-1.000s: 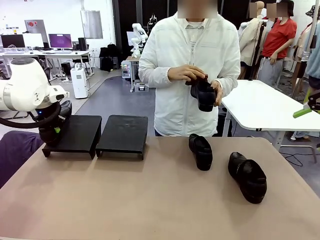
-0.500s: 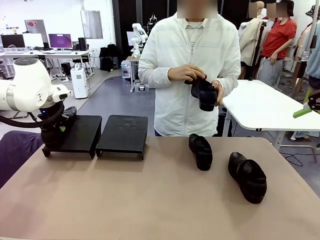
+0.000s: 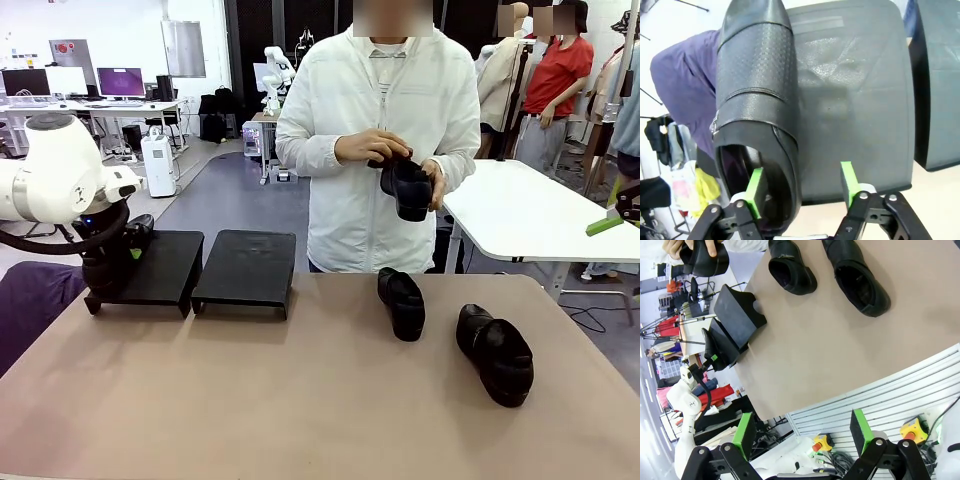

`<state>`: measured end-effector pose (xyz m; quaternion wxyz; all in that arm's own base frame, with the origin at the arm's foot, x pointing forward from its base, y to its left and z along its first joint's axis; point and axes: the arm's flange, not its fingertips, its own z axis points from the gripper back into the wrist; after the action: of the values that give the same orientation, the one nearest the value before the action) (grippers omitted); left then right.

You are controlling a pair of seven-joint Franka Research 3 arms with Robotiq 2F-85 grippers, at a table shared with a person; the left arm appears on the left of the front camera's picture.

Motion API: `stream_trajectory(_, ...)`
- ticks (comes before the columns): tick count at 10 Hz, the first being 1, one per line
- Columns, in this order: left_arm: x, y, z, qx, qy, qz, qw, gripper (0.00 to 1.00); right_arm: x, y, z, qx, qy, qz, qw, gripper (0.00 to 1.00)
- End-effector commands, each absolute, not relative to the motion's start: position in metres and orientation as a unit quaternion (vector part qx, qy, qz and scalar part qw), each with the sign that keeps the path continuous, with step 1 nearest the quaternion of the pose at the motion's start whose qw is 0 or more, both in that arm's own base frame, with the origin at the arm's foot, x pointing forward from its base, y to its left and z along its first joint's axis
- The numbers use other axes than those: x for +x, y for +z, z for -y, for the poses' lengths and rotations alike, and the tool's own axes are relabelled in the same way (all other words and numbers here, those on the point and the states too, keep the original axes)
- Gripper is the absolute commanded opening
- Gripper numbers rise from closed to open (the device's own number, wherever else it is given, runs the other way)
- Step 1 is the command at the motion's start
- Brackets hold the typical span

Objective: Organize the shoes by placing them on the stand.
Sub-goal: Place the Shoe from the middle of the table onto the Shoes Stand.

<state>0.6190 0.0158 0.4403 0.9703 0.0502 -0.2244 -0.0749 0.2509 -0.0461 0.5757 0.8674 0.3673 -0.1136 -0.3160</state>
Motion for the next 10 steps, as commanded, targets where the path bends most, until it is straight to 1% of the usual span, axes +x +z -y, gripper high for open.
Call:
stream_trajectory(1, 0.589, 0.460, -0.017, 0.035, -0.091, 0.214, 0.972, 1.00, 0.250, 0.577, 0.046, 0.368, -0.315, 0.112, 0.868, 1.00)
stream_trajectory(2, 0.553, 0.479, -0.008, 0.013, -0.115, 0.171, 0.979, 1.00, 0.250, 0.577, 0.046, 0.368, -0.315, 0.112, 0.868, 1.00)
stream_trajectory(3, 0.525, 0.493, -0.006, 0.018, -0.123, 0.187, 0.974, 1.00, 0.250, 0.577, 0.046, 0.368, -0.315, 0.112, 0.868, 1.00)
stream_trajectory(4, 0.487, 0.512, -0.010, 0.019, -0.116, 0.231, 0.966, 1.00, 0.250, 0.577, 0.046, 0.368, -0.315, 0.112, 0.868, 1.00)
stream_trajectory(5, 0.443, 0.524, -0.013, -0.025, -0.171, 0.264, 0.949, 1.00, 0.250, 0.577, 0.046, 0.368, -0.315, 0.112, 0.868, 1.00)
stream_trajectory(6, 0.407, 0.523, -0.020, -0.072, -0.206, 0.283, 0.934, 1.00, 0.250, 0.577, 0.046, 0.368, -0.315, 0.112, 0.868, 1.00)
stream_trajectory(7, 0.380, 0.518, -0.039, -0.127, -0.200, 0.280, 0.930, 1.00, 0.250, 0.577, 0.046, 0.368, -0.315, 0.112, 0.868, 1.00)
stream_trajectory(8, 0.370, 0.519, -0.070, -0.230, -0.132, 0.253, 0.930, 1.00, 0.250, 0.577, 0.046, 0.368, -0.315, 0.112, 0.868, 1.00)
stream_trajectory(9, 0.368, 0.519, -0.088, -0.429, -0.058, 0.184, 0.883, 1.00, 0.250, 0.577, 0.046, 0.368, -0.315, 0.112, 0.868, 1.00)
stream_trajectory(10, 0.368, 0.519, -0.096, -0.497, -0.040, 0.193, 0.845, 1.00, 0.250, 0.577, 0.046, 0.368, -0.315, 0.112, 0.868, 1.00)
